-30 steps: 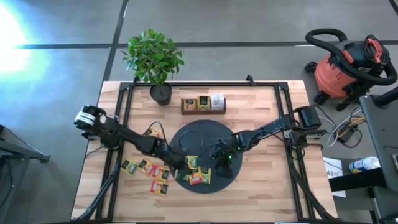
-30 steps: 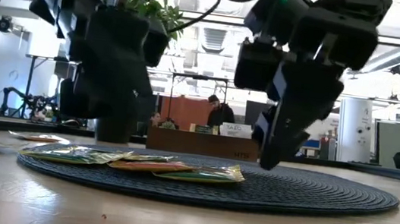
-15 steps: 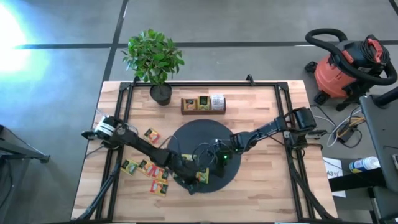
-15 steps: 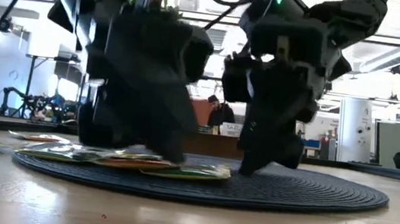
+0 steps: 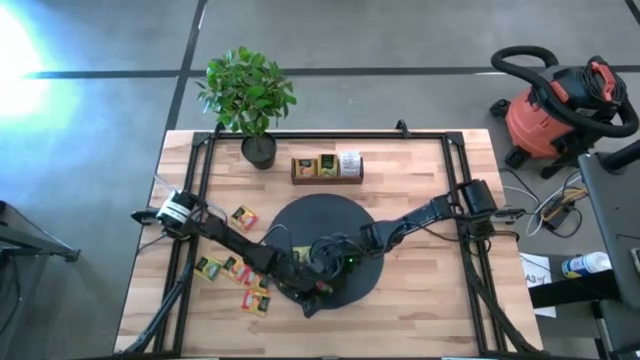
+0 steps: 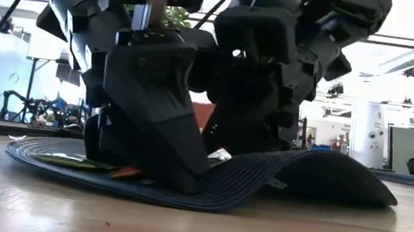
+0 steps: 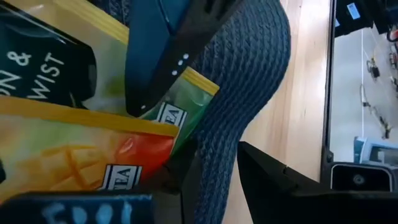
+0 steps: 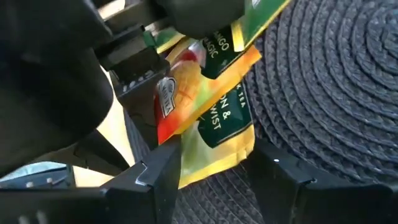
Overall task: Pick & Place Tea
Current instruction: Put the yellow tea bag into the middle slot of the wooden organizer
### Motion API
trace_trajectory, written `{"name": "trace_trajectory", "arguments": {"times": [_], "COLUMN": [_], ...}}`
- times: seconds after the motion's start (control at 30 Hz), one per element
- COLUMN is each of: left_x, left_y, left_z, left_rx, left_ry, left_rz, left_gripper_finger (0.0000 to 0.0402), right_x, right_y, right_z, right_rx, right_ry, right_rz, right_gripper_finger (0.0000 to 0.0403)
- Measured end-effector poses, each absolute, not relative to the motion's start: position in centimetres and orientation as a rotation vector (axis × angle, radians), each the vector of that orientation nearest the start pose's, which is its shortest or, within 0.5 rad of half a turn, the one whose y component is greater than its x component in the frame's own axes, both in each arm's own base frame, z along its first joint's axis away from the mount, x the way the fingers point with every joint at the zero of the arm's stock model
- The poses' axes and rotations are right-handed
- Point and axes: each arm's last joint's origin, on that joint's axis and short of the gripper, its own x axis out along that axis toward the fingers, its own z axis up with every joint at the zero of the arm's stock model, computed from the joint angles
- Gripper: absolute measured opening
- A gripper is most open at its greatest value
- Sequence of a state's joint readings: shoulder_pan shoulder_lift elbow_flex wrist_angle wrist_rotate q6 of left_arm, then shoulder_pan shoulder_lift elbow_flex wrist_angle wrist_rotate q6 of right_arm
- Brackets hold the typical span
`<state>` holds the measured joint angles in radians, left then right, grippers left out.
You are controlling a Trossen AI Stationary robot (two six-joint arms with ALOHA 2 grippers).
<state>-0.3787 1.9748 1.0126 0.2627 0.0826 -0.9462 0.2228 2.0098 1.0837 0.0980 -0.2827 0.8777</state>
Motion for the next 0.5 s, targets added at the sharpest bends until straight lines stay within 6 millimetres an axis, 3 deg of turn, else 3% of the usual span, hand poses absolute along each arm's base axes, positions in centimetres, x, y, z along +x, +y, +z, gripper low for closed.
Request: {"name": "trace_trajectory", "arguments": {"times": [0.27,0.5], "left_x": [35.5,35.6], "left_y": [-15.2,-15.0], "left_z": [11.6,11.5], "left_rx": [-0.749,-0.729], "left_ry": [0.842,0.822], "left_rz": [-0.072,-0.052], "left_gripper_finger": [0.0094,0.0094], "right_x": [38.7,38.3], "right_y": [9.3,9.3], "right_z": [13.5,12.9], "right_rx": [0.730,0.753], "right_ry": [0.908,0.921], "right_rz": [0.003,-0.007], "right_gripper_finger": [0.0168,0.0143]}}
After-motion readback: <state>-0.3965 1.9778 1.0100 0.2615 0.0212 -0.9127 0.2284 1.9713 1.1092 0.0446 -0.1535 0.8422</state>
